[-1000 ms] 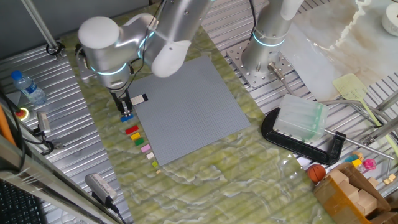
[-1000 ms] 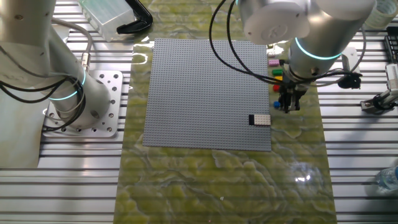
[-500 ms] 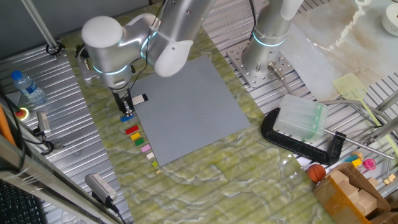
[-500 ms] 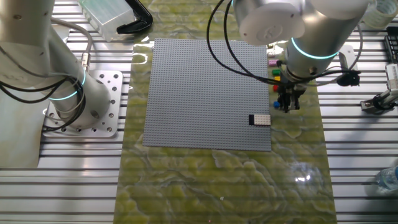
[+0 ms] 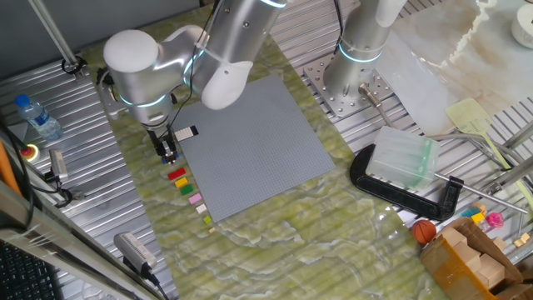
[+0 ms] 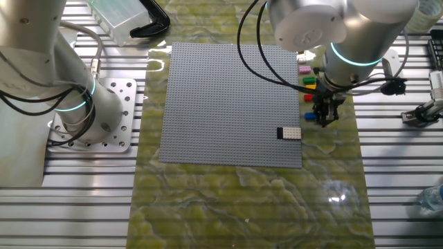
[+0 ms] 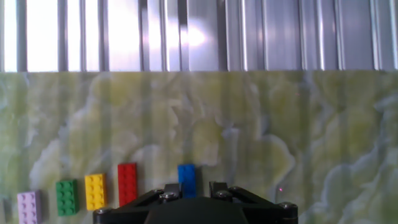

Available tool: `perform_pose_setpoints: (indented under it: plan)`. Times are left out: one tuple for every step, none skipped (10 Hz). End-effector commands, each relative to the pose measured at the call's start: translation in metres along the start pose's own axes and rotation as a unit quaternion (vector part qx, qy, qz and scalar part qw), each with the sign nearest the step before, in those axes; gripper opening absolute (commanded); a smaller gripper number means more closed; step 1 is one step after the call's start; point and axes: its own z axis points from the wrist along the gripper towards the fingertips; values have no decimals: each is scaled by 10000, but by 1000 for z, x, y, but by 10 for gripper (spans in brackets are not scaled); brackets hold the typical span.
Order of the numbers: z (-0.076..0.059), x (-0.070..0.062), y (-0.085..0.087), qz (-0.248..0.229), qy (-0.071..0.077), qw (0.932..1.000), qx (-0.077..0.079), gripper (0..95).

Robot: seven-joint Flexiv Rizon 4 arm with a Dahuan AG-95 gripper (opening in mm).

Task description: Build with small Lego blocks

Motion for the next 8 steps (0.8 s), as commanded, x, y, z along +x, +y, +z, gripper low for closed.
perform_pose_setpoints:
  plan:
    - [2, -1, 0, 11, 9, 10000, 9, 380]
    - [3, -1, 0, 9, 7, 10000, 10, 380]
    - [3, -1, 0, 13, 9, 10000, 7, 190]
    - [3, -1, 0, 29, 11, 10000, -9, 190]
    - [3, -1, 0, 40, 14, 10000, -35, 0]
    - [3, -1, 1, 45, 17, 10000, -36, 0]
    - [4, -1, 1, 43, 17, 10000, -33, 0]
    - [4, -1, 1, 42, 16, 10000, -33, 0]
